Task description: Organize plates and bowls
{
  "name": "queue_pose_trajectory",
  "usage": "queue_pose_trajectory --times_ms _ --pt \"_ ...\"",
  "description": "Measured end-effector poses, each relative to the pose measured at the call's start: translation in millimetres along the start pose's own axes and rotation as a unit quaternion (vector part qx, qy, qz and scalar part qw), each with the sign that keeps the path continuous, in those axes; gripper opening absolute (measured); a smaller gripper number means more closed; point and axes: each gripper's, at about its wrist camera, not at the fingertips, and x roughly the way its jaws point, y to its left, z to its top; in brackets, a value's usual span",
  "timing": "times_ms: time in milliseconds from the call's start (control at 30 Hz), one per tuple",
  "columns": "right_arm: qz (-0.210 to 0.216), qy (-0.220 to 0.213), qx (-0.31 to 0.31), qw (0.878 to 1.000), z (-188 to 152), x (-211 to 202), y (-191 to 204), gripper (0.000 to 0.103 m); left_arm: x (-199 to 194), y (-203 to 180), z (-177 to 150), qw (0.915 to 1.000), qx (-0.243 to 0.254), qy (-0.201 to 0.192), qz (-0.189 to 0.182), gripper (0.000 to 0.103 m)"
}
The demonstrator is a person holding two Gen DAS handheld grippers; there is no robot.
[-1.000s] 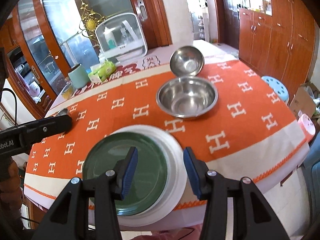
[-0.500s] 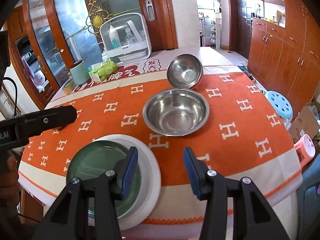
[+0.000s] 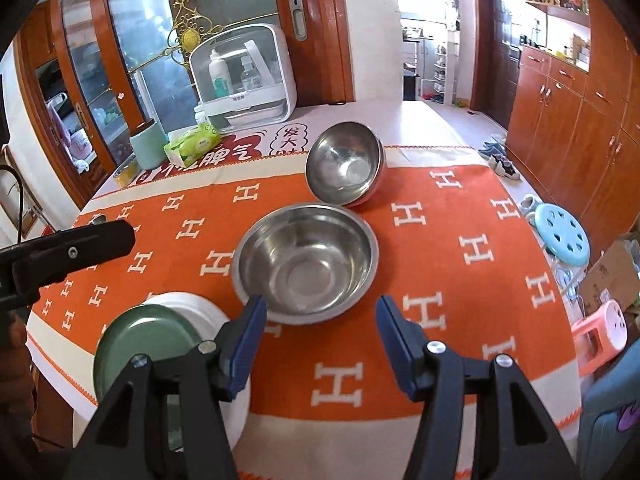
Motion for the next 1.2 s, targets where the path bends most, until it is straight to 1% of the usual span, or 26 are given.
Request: queue_pose_trajectory --times_ms 167,433,633,733,867,1033,1067,1133,1200 --pt "0.015 0.011 -0.020 1.000 6.8 12.3 -13.0 0.057 18.4 -7.4 1.1 0.9997 -0.019 0.012 0.012 0.087" --pt "0.040 0.024 -0.044 0.998 14.9 31.5 -29.1 0.057 61.0 -6.9 3.5 0.9954 -0.057 0.070 0.032 0.087" --pt "0.060 0.044 -0.039 0.996 21.9 51.3 -34.9 0.057 87.3 -2.9 6.1 0.9913 -0.077 0.099 0.041 0.087" --pt "0.070 0.058 -0.037 0.995 21.3 59.9 -36.6 0.057 100.6 -4.9 7.7 0.9892 -0.076 0.114 0.052 0.087" --pt "0.080 0.077 -0.040 0.993 21.1 72.4 -39.4 0.057 117.1 -6.4 10.0 0.9868 -0.082 0.127 0.058 0.087" --pt "0.090 0.096 -0.037 0.991 21.1 87.8 -45.6 0.057 138.8 -3.4 10.1 0.9817 -0.099 0.147 0.070 0.086" --pt "0.094 0.102 -0.034 0.990 20.9 91.5 -47.1 0.057 141.6 -3.1 9.8 0.9810 -0.101 0.150 0.070 0.086" --pt "0.100 0.112 -0.029 0.988 19.2 97.7 -49.2 0.053 146.7 -2.9 8.6 0.9796 -0.105 0.156 0.072 0.086" --pt "0.105 0.121 -0.025 0.987 18.1 102.9 -51.5 0.046 151.5 -2.9 8.1 0.9783 -0.107 0.162 0.074 0.082"
